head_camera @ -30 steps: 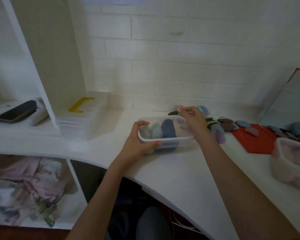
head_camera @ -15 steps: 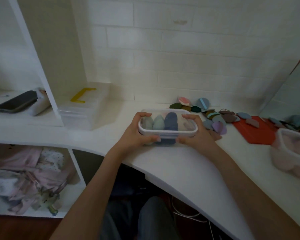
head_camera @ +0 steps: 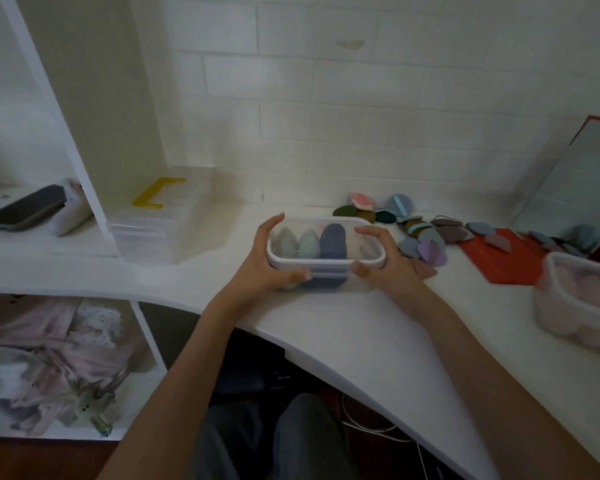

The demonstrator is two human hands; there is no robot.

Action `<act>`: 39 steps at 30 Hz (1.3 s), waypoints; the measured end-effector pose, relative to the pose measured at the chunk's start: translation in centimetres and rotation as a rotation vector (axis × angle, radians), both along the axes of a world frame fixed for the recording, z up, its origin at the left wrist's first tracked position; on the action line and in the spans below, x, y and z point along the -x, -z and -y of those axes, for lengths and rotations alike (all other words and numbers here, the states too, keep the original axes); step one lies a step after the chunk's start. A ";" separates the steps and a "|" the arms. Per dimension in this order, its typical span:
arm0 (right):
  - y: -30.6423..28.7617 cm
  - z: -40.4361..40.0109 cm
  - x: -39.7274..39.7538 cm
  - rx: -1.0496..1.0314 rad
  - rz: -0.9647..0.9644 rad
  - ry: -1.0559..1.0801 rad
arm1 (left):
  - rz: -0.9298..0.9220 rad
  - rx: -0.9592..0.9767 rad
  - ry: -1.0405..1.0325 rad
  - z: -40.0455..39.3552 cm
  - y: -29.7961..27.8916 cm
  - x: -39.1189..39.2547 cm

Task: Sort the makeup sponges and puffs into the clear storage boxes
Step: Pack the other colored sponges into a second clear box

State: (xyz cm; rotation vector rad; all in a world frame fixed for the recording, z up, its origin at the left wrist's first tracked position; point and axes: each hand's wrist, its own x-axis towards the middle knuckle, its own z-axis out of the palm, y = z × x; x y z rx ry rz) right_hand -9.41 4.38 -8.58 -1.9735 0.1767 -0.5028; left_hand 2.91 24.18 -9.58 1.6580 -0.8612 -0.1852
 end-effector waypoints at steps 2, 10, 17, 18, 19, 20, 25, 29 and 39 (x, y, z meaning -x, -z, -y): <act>0.1 0.0 -0.1 0.000 0.021 0.013 | 0.041 -0.017 -0.021 0.1 0.1 0.0; 0.2 0.1 -0.4 0.042 0.021 0.054 | 0.109 -0.059 -0.077 0.0 0.2 0.1; 0.4 -0.1 -0.4 0.039 0.039 0.071 | 0.099 -0.069 -0.059 0.1 0.1 0.4; 0.4 -0.2 -0.4 0.049 0.043 0.082 | 0.096 -0.075 -0.067 0.2 0.1 0.4; 0.5 -0.3 -0.5 0.072 0.049 0.102 | 0.095 -0.078 -0.075 0.2 0.0 0.5; 0.6 -0.3 -0.5 0.095 0.056 0.122 | 0.095 -0.084 -0.082 0.2 0.0 0.6; 1.0 -1.0 -0.8 0.299 0.210 0.181 | 0.112 -0.074 -0.150 0.5 0.2 0.7; 1.4 -1.9 -1.6 0.712 0.310 0.327 | 0.065 -0.025 -0.238 0.3 0.8 0.2; 1.8 -1.3 -1.5 0.578 -0.016 0.154 | 0.091 -0.004 -0.447 0.1 0.2 0.3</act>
